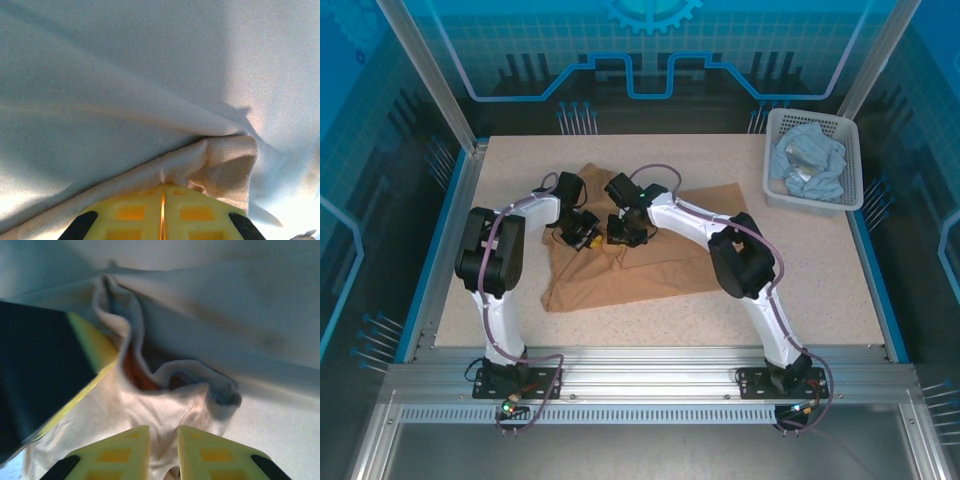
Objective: Fold and stack the t-shirts
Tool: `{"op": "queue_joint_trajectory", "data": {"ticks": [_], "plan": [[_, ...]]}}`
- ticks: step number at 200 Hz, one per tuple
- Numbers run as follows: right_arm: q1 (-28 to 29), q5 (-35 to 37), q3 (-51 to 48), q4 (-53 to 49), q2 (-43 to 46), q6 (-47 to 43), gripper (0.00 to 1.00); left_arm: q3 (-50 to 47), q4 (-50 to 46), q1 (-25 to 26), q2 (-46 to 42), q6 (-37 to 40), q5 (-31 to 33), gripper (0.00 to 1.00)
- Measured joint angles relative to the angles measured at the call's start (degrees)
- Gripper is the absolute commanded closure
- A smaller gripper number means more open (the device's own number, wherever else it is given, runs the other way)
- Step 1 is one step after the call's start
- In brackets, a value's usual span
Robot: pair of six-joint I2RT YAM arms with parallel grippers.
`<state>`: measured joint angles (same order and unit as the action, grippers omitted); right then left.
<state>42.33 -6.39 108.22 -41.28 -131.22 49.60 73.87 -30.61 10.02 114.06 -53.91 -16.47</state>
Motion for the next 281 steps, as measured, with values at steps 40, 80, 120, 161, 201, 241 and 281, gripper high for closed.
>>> {"op": "queue_joint_trajectory", "data": {"ticks": [40,80,120,161,201,241,281], "plan": [[0.0,0.04,-0.24,-1.4,-1.09,1.68,0.76,0.63,-0.2,0.0,0.39,0.02,-0.17,0.91],[-0.02,1.03,-0.61,-2.64,-1.09,2.1,0.77,1.01,-0.66,0.0,0.66,0.07,-0.11,0.91],[-0.76,1.29,-2.45,-2.82,-1.09,2.32,0.87,1.11,-0.98,0.0,0.66,0.31,0.17,0.91],[-1.51,0.24,-4.98,-1.31,0.28,2.32,0.87,2.29,-2.91,0.0,1.2,1.49,1.18,0.91],[-1.95,0.13,-6.67,-1.25,1.51,2.49,0.82,2.97,-4.79,-0.04,1.2,1.99,2.54,0.88],[-2.27,0.15,-7.63,-1.44,3.56,2.19,0.79,4.76,-7.17,-0.17,1.18,3.15,4.57,0.79],[-4.31,-0.04,-8.35,-1.07,7.87,0.96,0.78,8.46,-8.59,-0.2,0.44,3.43,4.94,0.69]]}}
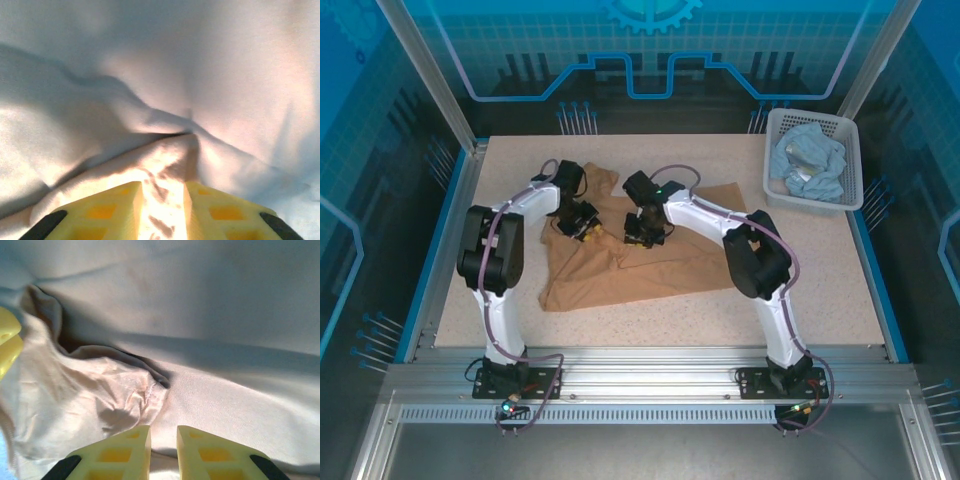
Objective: Fold and stack the t-shirts
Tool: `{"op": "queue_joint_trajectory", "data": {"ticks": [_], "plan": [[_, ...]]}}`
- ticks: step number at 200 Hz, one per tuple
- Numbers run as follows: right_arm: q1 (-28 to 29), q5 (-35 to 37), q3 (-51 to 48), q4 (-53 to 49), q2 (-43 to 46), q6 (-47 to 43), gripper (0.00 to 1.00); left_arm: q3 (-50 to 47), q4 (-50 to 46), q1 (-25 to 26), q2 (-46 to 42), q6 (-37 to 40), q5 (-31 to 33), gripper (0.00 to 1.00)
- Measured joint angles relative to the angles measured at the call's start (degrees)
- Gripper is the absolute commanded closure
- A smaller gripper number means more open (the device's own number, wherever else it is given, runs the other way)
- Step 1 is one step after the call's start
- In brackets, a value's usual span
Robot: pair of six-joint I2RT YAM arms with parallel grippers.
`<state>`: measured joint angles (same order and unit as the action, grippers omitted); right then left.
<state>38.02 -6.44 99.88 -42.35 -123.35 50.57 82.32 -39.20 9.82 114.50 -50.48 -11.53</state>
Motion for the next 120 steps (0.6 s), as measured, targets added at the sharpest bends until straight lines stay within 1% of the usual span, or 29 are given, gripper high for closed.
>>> {"op": "queue_joint_trajectory", "data": {"ticks": [12,35,62,94,120], "plan": [[-1.05,0.28,-0.96,0.22,1.99,-0.94,0.78,0.2,-0.35,0.07,-1.38,-0.02,0.13,0.71],[-4.2,0.59,-4.59,1.27,6.19,-3.56,0.78,-0.98,-0.94,0.26,-5.55,-0.81,-0.13,0.78],[-11.87,1.53,-11.13,2.14,10.78,-7.87,0.78,-6.29,-0.24,0.26,-9.9,-3.58,-1.68,0.83],[-21.73,3.48,-16.52,2.08,11.5,-13.22,0.78,-12.2,0.5,0.31,-9.7,-6.69,-2.49,0.84],[-25.92,5.35,-19.76,0.35,11.23,-16.15,0.77,-13.97,0.46,0.31,-8.02,-7.74,-2.01,0.85]]}}
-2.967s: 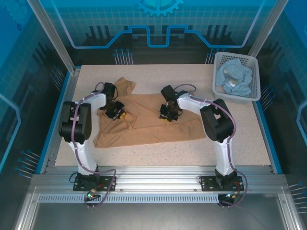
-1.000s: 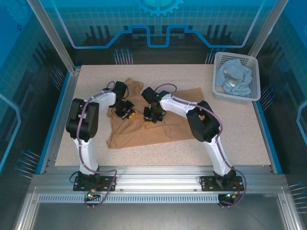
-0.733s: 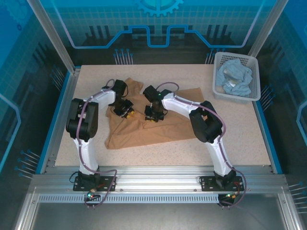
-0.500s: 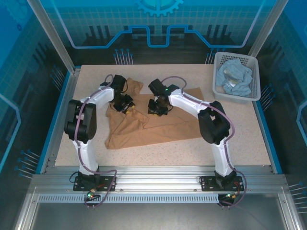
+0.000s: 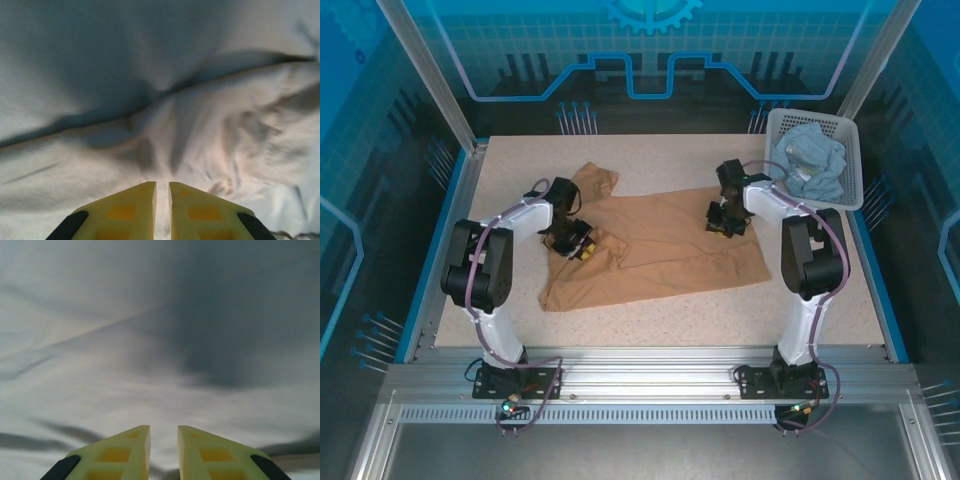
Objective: Fold and stack the t-shirts
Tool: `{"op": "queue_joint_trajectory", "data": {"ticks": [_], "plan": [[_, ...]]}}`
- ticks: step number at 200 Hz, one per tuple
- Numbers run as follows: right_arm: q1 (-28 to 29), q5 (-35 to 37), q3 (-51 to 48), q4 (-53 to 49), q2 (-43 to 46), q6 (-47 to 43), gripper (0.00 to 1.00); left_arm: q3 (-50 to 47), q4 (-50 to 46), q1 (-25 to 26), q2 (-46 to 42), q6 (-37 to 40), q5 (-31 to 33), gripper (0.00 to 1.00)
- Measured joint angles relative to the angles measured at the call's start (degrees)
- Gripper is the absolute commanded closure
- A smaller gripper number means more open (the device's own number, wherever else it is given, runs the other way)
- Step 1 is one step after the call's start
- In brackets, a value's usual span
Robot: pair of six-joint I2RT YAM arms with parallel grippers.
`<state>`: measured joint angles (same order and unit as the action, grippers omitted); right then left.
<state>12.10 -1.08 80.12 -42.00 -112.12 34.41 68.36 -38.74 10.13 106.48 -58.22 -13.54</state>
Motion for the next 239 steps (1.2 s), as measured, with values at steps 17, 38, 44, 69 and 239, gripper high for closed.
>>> {"op": "queue_joint_trajectory", "data": {"ticks": [17,38,44,69,239], "plan": [[-0.83,1.16,-0.59,-1.46,-0.9,-0.9,0.77,-0.61,-0.02,-0.02,1.44,-0.17,1.33,0.85],[-0.76,2.38,-3.1,-2.12,-1.55,-0.81,0.76,-1.01,-0.17,-0.22,1.49,0.07,2.4,0.85],[-0.68,2.45,-3.76,-2.1,-0.81,-0.55,0.75,-1.01,-0.39,-0.28,1.49,0.26,2.67,0.85],[0.31,2.67,-7.56,-3.43,1.95,2.25,0.75,-1.03,-1.66,-0.83,1.25,2.01,4.07,0.85],[-0.35,5.49,0.55,-3.28,9.4,1.64,0.61,41.55,-5.53,-4.76,13.66,14.27,10.12,0.51]]}}
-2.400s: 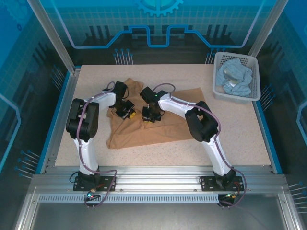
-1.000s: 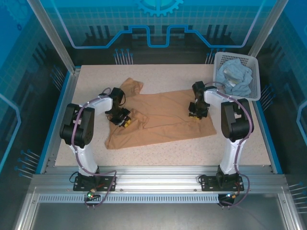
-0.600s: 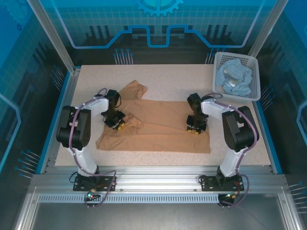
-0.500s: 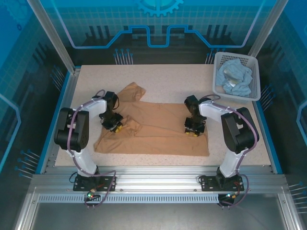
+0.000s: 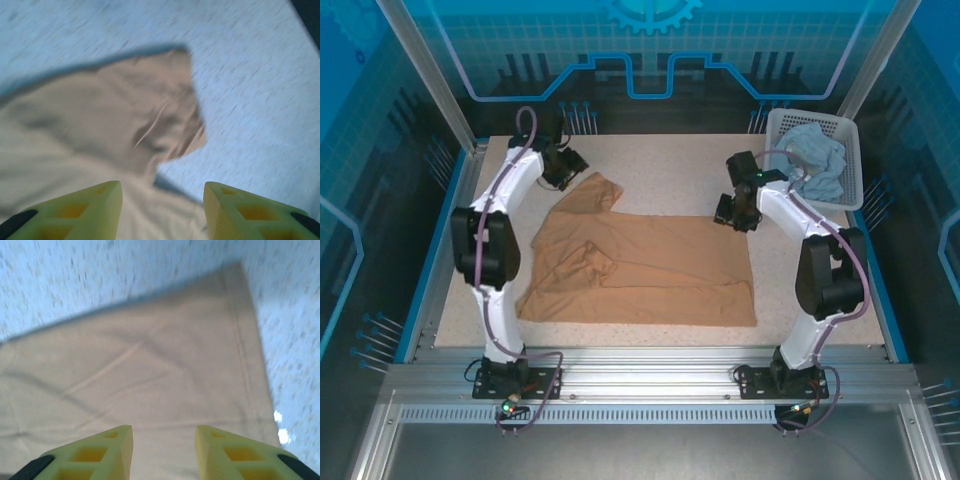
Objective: Fold and stack the t-shirts
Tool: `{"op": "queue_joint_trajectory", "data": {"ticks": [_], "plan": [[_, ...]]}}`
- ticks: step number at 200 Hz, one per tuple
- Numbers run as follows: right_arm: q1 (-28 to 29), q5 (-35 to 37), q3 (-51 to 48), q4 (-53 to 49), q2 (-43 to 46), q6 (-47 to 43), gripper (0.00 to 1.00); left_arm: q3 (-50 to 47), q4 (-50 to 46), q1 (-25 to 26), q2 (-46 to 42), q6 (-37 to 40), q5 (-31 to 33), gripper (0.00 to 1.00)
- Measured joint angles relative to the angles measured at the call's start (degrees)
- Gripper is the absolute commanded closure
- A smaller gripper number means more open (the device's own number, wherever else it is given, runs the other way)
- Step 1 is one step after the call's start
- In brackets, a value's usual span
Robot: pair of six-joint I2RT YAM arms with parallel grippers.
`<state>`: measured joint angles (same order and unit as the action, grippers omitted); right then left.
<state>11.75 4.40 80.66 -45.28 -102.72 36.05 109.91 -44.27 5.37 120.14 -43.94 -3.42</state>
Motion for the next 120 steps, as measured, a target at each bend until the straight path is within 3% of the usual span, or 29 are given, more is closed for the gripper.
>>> {"op": "queue_joint_trajectory", "data": {"ticks": [70,120], "plan": [[-3.48,-1.86,3.87,0.26,-6.69,-3.23,0.61,8.15,12.85,-0.04,16.65,11.13,1.11,0.46],[-3.74,-3.87,3.41,0.31,-5.86,-3.39,0.6,22.32,12.96,-0.85,26.16,14.01,2.34,0.43]]}}
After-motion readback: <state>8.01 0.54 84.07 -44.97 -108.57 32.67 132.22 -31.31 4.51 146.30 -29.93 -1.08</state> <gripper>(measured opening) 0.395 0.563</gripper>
